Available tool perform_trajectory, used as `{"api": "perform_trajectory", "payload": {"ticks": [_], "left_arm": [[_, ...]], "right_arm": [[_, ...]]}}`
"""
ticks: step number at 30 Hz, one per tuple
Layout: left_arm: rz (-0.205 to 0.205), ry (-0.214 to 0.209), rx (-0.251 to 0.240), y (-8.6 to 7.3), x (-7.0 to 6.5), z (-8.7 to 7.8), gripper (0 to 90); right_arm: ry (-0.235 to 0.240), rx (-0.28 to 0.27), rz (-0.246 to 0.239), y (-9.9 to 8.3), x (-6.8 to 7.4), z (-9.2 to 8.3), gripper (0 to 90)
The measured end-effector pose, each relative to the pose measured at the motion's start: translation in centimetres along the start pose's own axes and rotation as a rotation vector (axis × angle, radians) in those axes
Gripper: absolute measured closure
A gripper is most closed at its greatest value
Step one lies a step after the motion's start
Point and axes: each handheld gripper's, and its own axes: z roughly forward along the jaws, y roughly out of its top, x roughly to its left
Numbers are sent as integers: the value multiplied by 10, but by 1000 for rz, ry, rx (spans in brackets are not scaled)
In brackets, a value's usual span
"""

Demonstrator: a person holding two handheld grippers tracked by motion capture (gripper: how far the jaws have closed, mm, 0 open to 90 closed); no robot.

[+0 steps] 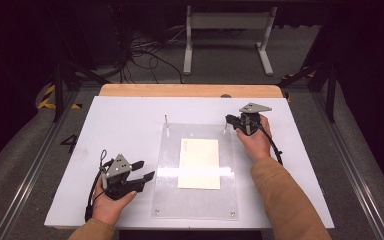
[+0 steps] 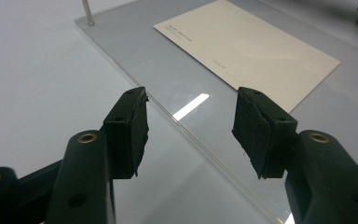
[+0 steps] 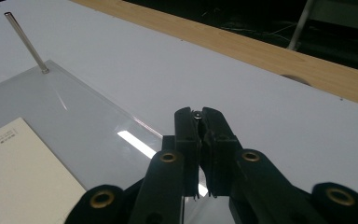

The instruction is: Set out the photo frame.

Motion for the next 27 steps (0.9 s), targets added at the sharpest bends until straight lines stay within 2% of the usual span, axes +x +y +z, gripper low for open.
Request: {"api": "perform_trajectory", "payload": {"ticks": [15,21,23,25,27], "left_arm": [[-14,-12,-8,-1,2,1,416],[-14,-8,-13,-2,2,-3,417],[-19,-2,-12,-3,3,-4,417],[-14,5,-15,-3,4,-5,420],[-17,5,-16,-4,4,-5,421]], "right_arm": [[19,11,118,0,-7,6,853],[45,24,183,3,-14,11,851],[46,15,202,2,-15,13,853],[69,2,241,0,-19,15,852],[83,1,255,0,-22,16,853]]}}
